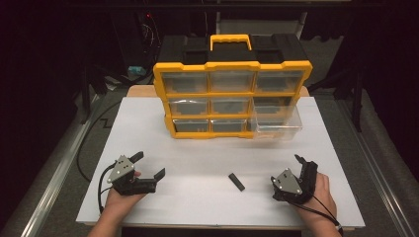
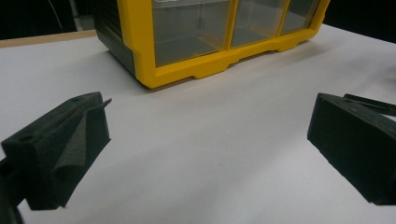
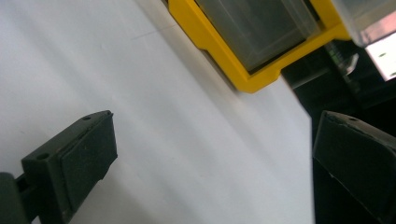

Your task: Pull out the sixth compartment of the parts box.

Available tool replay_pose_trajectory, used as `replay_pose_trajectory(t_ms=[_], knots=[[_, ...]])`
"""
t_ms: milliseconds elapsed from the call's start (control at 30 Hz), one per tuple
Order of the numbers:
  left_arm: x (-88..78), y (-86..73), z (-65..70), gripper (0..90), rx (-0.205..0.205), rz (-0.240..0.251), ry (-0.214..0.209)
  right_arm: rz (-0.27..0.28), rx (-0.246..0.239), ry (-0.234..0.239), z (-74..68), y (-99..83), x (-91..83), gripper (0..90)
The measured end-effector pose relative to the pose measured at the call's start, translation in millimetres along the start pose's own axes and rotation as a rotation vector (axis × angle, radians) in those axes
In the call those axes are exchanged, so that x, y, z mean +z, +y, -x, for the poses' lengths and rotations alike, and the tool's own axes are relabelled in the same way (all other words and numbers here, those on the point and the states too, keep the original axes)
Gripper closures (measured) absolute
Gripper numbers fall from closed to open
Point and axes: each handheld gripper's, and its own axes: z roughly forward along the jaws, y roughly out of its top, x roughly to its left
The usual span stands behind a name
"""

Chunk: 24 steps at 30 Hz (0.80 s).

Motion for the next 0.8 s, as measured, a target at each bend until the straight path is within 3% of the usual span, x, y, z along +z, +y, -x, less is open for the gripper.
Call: replay_pose_trajectory(t_ms=[167,333,567,600,633,800], knots=[[-0.2,-0.7,0.0,0.2,-0.001,-0.007,-0.007,0.0,0.163,0.086,3.7,-3.8,3.5,0.0],[-0.8,0.9,-0.3,0.2,-0.006,-0.003,-0.008,0.015,0.273,0.135,6.1,-5.7,4.2,0.1],[-0.7,1.0,-0.8,0.2,-0.012,-0.006,-0.007,0.04,0.384,0.182,9.9,-8.8,4.3,0.0],[-0.7,0.9,-1.0,0.2,-0.011,-0.007,-0.007,0.055,0.442,0.21,11.8,-9.9,4.2,0.0],[-0.7,1.0,-1.1,0.2,-0.013,-0.007,-0.006,0.055,0.442,0.21,11.8,-9.9,4.2,0.0],[-0.6,2.1,-2.2,0.2,-0.023,-0.011,-0.005,0.082,0.538,0.266,13.7,-11.5,4.2,0.0]])
